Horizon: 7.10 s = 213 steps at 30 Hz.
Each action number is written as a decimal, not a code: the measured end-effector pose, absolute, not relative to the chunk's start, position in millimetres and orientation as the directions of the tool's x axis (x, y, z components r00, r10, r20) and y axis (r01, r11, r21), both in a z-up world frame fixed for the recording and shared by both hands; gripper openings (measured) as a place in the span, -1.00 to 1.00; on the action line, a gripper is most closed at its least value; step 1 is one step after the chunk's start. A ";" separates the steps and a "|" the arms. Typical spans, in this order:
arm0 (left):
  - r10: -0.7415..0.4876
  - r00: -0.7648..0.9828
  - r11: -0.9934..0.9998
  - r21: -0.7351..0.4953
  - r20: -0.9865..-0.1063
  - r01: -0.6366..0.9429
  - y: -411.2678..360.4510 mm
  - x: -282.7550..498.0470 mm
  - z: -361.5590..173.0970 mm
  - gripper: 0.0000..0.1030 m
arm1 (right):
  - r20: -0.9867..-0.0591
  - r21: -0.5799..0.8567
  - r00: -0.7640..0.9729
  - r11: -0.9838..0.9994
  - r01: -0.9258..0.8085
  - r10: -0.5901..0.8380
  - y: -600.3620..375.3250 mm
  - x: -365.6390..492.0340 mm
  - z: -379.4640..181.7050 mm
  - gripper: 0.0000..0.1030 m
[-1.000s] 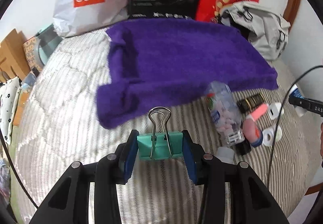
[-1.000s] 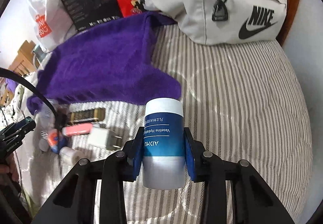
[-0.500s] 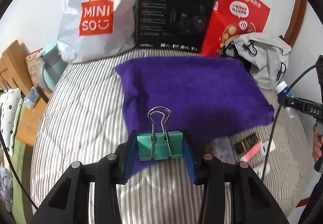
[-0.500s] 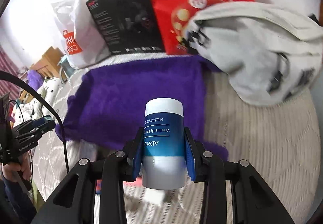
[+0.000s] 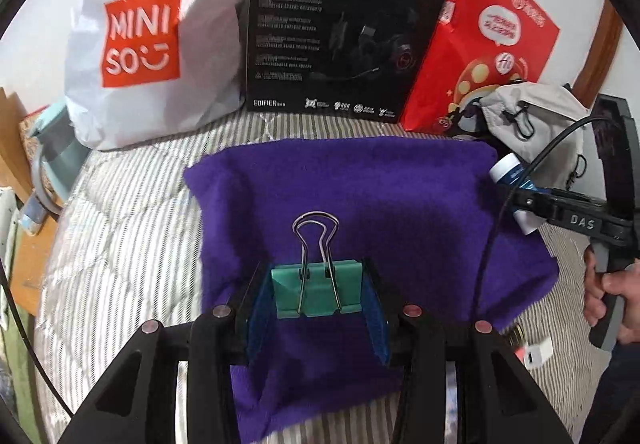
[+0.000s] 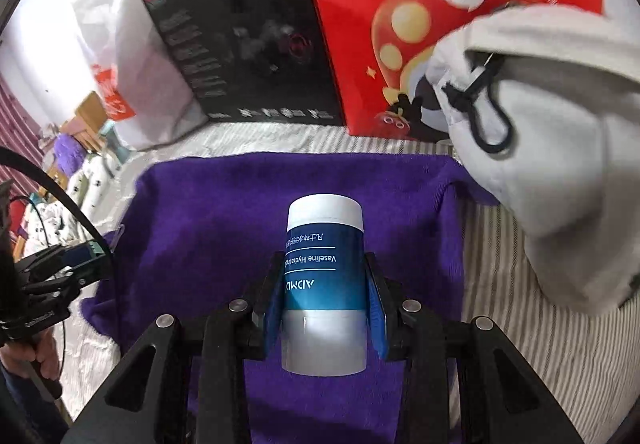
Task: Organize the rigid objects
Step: 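Place the binder clip on the purple towel with the left tool while the right tool places the tube, then grasp the white USB plug with the left tool while the right tool grasps the white charger, then set the USB plug by the clip with the left tool while the right tool sets the charger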
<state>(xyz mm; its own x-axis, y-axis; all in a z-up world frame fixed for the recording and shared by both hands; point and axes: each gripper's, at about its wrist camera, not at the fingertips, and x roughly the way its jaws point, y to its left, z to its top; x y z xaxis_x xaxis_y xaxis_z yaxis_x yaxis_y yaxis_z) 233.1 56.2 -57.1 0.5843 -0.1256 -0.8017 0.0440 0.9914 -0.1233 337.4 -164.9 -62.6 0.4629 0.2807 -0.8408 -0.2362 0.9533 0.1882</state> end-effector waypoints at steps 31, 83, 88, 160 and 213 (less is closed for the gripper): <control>-0.042 0.495 0.998 -0.018 -0.868 0.053 37.0 322.4 -98.6 -0.22 | -0.869 0.138 0.434 0.959 -0.247 0.237 -165.8 282.9 -39.1 0.00; -0.211 0.478 0.937 -0.037 -0.853 0.347 -19.7 86.0 -95.5 -0.56 | -0.902 0.111 0.408 0.989 -0.095 0.140 -218.2 109.8 -52.2 0.22; -0.251 0.448 0.933 -0.090 -0.858 0.350 -14.6 85.4 -94.8 -0.56 | -0.888 0.140 0.426 0.984 -0.107 0.173 -209.8 122.7 -54.0 0.22; -0.254 0.548 0.958 -0.131 -0.797 0.254 28.1 114.0 -40.6 -0.56 | -0.839 0.166 0.476 0.957 -0.236 0.263 -165.4 192.6 -35.2 -0.15; -0.079 0.532 0.986 0.011 -0.843 0.164 39.0 268.2 -96.2 0.12 | -0.874 0.083 0.456 0.975 -0.205 0.170 -182.0 259.1 -62.9 0.04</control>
